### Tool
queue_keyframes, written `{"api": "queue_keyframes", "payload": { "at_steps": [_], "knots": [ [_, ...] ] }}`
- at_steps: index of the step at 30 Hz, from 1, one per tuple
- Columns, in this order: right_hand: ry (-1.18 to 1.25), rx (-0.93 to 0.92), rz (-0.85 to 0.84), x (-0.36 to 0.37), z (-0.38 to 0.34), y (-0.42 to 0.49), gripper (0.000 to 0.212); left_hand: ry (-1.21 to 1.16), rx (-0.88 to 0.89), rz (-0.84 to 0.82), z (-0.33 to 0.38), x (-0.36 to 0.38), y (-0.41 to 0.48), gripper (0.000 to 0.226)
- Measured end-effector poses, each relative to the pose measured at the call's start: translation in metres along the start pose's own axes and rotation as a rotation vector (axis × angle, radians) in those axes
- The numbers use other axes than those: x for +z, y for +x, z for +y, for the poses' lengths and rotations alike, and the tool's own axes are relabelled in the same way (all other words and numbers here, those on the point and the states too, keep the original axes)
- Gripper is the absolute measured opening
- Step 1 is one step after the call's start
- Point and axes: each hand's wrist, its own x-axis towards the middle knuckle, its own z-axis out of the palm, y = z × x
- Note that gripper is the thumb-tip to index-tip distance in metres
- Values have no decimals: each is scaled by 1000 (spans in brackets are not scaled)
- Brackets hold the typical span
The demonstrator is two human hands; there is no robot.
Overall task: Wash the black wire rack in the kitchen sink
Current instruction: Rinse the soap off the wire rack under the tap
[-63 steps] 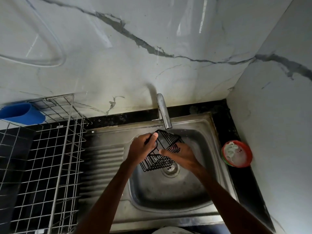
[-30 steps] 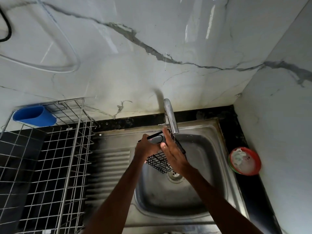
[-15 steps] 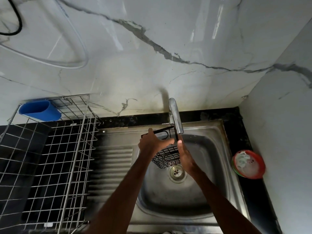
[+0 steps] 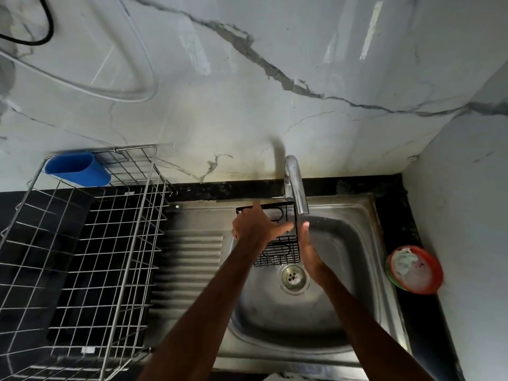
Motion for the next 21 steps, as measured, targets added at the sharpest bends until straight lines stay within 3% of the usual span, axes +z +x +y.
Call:
{"api": "queue_keyframes", "payload": {
  "at_steps": [1, 9, 17, 21],
  "knots": [
    [-10, 3, 7, -1, 4, 5, 112, 4, 6, 4, -1, 1, -1, 123],
    [17, -19, -60, 20, -21, 4, 62, -63, -8, 19, -14, 1, -2, 126],
    [60, 98, -36, -4, 0, 38, 71, -134, 18, 32, -20, 3, -5, 115],
    [87, 117, 59, -19, 34, 80, 74, -167, 26, 61, -20, 2, -7, 110]
  ]
}}
